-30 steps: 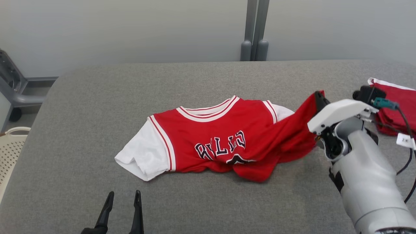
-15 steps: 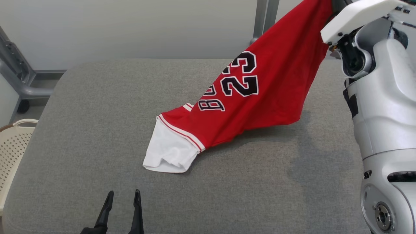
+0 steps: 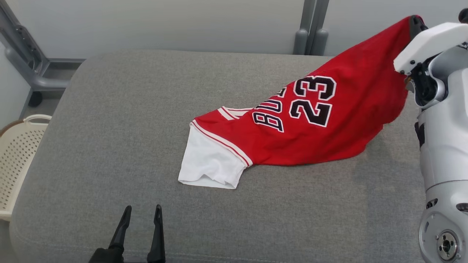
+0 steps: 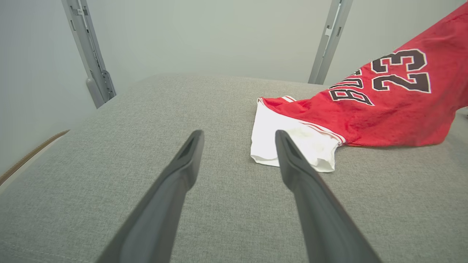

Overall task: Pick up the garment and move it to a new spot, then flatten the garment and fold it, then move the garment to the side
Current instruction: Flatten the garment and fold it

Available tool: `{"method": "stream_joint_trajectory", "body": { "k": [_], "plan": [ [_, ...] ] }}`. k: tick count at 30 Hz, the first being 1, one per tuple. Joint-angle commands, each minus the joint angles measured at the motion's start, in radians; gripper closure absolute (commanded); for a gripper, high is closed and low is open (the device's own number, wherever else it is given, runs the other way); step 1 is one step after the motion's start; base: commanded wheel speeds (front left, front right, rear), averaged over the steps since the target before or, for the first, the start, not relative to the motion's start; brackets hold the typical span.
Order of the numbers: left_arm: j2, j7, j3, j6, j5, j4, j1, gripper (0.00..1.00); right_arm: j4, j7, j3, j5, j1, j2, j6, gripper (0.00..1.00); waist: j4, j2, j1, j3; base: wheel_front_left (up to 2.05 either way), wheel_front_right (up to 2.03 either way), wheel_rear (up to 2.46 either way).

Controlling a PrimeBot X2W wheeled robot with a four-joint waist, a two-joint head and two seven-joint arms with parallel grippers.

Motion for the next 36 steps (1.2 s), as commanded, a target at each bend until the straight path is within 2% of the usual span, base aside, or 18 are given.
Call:
{"method": "stream_joint_trajectory", "body": {
  "k": [1, 7, 16, 18, 22, 28, 36],
  "plan": [
    [0.001, 0.000, -0.003, -0.007, 0.010, -0.004, -0.019, 0.00, 0.015, -0.016, -0.024, -0.022, 0.015, -0.005, 0.000, 1.00, 0.023, 0.0000, 0.0000, 0.031, 0.00, 0.00, 0.00],
    [0.001, 0.000, -0.019, -0.017, 0.020, -0.010, -0.052, 0.00, 0.078, -0.072, -0.111, -0.102, -0.036, -0.040, 0.000, 1.00, 0.080, 0.0000, 0.0000, 0.081, 0.00, 0.00, 0.00],
    [0.001, -0.001, -0.079, -0.023, 0.015, -0.009, -0.077, 0.00, 0.185, -0.152, -0.183, -0.220, -0.154, -0.109, 0.000, 1.00, 0.231, 0.0000, 0.0000, 0.124, 0.00, 0.00, 0.00],
    [0.001, -0.001, -0.091, -0.022, 0.012, -0.010, -0.080, 0.00, 0.211, -0.150, -0.211, -0.251, -0.167, -0.122, 0.000, 0.00, 0.253, 0.0000, 0.0000, 0.132, 0.00, 0.00, 0.00],
    [0.001, -0.001, -0.106, -0.014, 0.003, -0.015, -0.083, 0.00, 0.250, -0.157, -0.235, -0.304, -0.167, -0.123, 0.000, 0.00, 0.274, 0.0000, 0.0000, 0.141, 0.00, 0.00, 0.00],
    [0.001, -0.001, -0.107, 0.000, -0.011, -0.017, -0.085, 0.00, 0.312, -0.187, -0.167, -0.352, -0.143, -0.106, 0.000, 0.00, 0.248, 0.0000, 0.0000, 0.136, 0.00, 0.00, 0.00],
    [0.001, -0.001, -0.092, 0.008, -0.007, -0.013, -0.082, 0.00, 0.338, -0.319, -0.050, -0.291, -0.091, -0.088, 0.000, 0.00, 0.176, 0.0000, 0.0000, 0.097, 0.00, 0.00, 0.00]
  ]
}}
